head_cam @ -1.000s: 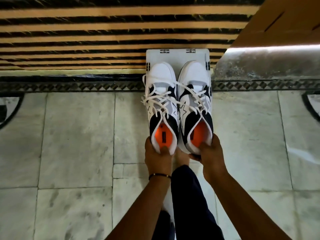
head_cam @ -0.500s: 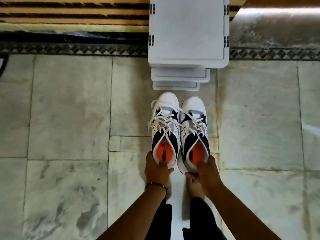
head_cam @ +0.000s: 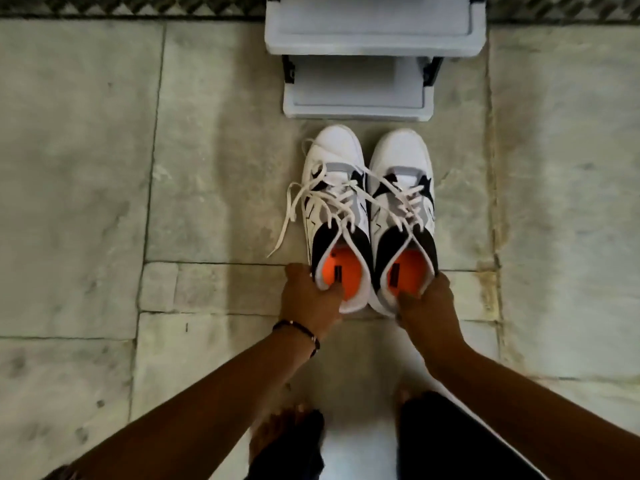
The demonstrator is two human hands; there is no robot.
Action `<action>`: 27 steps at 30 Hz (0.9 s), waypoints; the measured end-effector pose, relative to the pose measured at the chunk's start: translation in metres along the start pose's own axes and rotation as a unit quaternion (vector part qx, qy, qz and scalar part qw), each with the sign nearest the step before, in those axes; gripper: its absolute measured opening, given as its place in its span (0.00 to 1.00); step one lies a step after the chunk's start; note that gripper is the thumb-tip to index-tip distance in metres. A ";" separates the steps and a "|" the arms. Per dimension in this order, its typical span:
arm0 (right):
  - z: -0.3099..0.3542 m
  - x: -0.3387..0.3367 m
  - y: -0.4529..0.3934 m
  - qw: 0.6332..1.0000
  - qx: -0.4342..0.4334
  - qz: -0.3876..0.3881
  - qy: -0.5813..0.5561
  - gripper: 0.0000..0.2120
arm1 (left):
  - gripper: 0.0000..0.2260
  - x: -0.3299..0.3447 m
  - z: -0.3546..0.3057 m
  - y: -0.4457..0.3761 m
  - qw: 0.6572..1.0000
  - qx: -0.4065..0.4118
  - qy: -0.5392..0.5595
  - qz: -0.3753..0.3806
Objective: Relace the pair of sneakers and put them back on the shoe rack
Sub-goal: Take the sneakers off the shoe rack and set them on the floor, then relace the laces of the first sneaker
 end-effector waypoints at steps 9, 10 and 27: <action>0.085 -0.013 -0.012 0.801 -0.531 0.044 0.273 0.25 | 0.22 -0.040 -0.040 -0.051 0.930 0.314 -0.191 0.021; 0.099 -0.005 -0.020 0.784 -0.550 0.064 0.283 0.22 | 0.21 -0.038 -0.044 -0.055 0.921 0.332 -0.202 0.019; 0.119 0.041 -0.032 0.910 -0.315 0.206 0.172 0.08 | 0.13 -0.027 -0.079 -0.031 0.906 0.421 0.036 0.029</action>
Point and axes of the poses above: each hand's wrist, its own y-axis away from the middle knuckle, its own x-axis out of the palm, z = x × y, the point moved 3 cm from there along -y, towards the middle knuckle, and after that the axes turned 5 degrees about -y, right-handed, at the moved point
